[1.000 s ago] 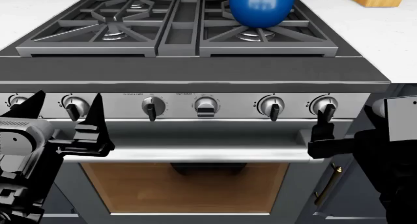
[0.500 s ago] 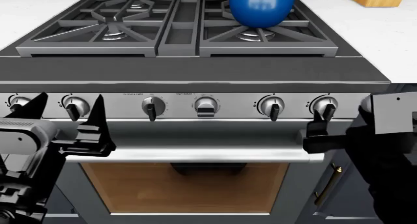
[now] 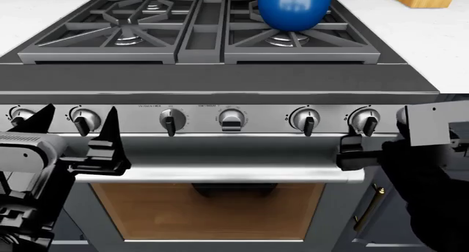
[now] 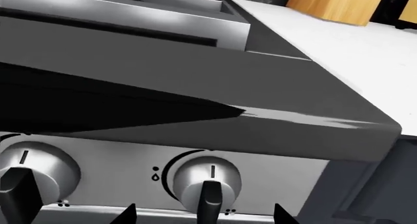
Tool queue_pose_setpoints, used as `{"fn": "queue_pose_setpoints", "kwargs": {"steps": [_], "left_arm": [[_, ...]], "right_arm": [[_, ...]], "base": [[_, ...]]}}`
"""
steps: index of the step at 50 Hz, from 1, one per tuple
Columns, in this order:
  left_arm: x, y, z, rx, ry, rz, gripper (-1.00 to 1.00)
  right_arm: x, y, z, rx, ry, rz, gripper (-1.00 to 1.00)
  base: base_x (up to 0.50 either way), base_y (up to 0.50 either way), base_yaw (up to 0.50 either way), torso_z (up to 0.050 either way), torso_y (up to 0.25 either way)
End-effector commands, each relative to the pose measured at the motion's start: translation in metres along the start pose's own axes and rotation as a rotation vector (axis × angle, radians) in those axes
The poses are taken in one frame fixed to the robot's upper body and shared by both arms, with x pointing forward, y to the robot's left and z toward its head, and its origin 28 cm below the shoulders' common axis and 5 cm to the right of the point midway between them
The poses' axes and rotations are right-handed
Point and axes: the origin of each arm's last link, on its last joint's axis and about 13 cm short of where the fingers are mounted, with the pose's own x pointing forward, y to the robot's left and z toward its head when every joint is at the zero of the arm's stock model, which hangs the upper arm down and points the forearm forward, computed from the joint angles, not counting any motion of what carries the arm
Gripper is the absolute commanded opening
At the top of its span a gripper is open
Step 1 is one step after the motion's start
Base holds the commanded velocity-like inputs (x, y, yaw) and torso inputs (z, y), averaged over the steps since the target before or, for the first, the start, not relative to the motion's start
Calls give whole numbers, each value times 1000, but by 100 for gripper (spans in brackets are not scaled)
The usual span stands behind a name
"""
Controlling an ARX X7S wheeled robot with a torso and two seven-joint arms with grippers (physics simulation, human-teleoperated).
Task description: Pick the kettle from the counter and place it on a stove burner. Then turn the burner on.
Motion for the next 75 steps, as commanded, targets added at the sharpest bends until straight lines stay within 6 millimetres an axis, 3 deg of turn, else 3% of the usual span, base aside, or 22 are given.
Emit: {"fn": "queue_pose_setpoints", "kwargs": {"steps": [1,21,22,51,75], "left_arm": [[1,0,0,3,2,0,100],[3,-1,0,6,5,1,100],[2,-1,0,7,6,0,100],[3,0,-6,2,15,1,100],[1,1,-8,-7,16,9,100]], "right_arm": [[7,2,-2,6,12,4,100],[8,1,-7,11,19,3,100],[8,1,-7,10,17,3,-100],[10,2,-8,-2,-2,5,-100],[5,6,0,-177,-79,12,-100]], "base": [[0,0,0,0,0],[0,0,0,0,0],[0,0,0,0,0],[0,0,0,0,0],[0,0,0,0,0]]}}
